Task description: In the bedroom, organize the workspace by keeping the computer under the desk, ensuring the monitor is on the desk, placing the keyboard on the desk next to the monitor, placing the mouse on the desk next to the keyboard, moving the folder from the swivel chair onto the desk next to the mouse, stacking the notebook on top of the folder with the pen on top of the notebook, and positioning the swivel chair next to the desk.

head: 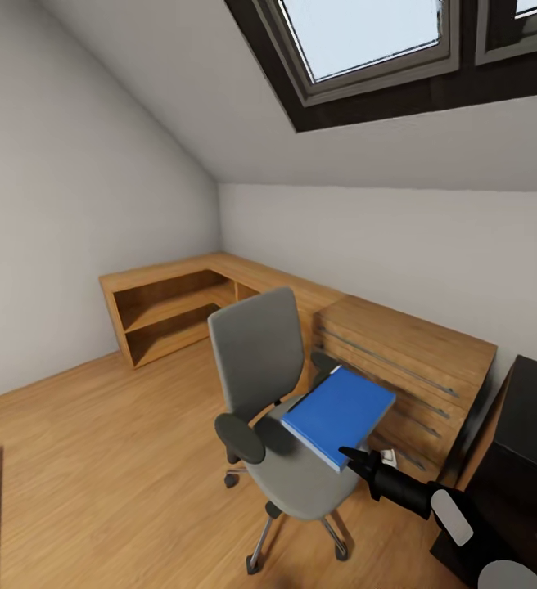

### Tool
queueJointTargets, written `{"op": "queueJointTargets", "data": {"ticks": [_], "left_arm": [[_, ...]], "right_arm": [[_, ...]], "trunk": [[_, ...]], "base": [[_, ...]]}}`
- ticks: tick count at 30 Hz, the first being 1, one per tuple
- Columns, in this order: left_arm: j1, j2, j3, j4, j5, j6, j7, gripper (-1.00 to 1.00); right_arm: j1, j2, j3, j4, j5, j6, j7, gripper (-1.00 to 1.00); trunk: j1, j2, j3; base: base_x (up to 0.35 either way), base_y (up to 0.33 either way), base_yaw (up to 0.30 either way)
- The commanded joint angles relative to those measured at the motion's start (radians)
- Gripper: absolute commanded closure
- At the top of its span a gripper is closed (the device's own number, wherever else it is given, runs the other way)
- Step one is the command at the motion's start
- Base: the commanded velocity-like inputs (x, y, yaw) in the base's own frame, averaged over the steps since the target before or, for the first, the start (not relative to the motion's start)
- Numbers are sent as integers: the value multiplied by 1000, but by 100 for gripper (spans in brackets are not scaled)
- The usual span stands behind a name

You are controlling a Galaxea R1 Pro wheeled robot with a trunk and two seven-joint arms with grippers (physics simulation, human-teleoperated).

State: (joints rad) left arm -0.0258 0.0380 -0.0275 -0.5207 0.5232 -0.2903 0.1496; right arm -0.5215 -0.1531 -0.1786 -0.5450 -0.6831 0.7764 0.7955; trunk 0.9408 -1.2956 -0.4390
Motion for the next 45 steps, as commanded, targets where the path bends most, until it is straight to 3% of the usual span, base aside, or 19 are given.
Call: {"op": "queueJointTargets", "data": {"ticks": [1,16,45], "left_arm": [[0,0,-3,0,2,-3,5,-100],[0,2,-2,37,2,-6,4,-100],[0,1,-3,39,0,-6,4,-100]], "right_arm": [[-1,1,-2,0,1,-4,2,100],[-1,1,-2,0,0,-29,4,100],[-1,4,1,0,5,-32,2,100]], "trunk": [[-4,7,2],[-61,112,48],[-173,315,138]], "base": [[0,0,-141],[0,0,-209],[0,0,-10]]}}
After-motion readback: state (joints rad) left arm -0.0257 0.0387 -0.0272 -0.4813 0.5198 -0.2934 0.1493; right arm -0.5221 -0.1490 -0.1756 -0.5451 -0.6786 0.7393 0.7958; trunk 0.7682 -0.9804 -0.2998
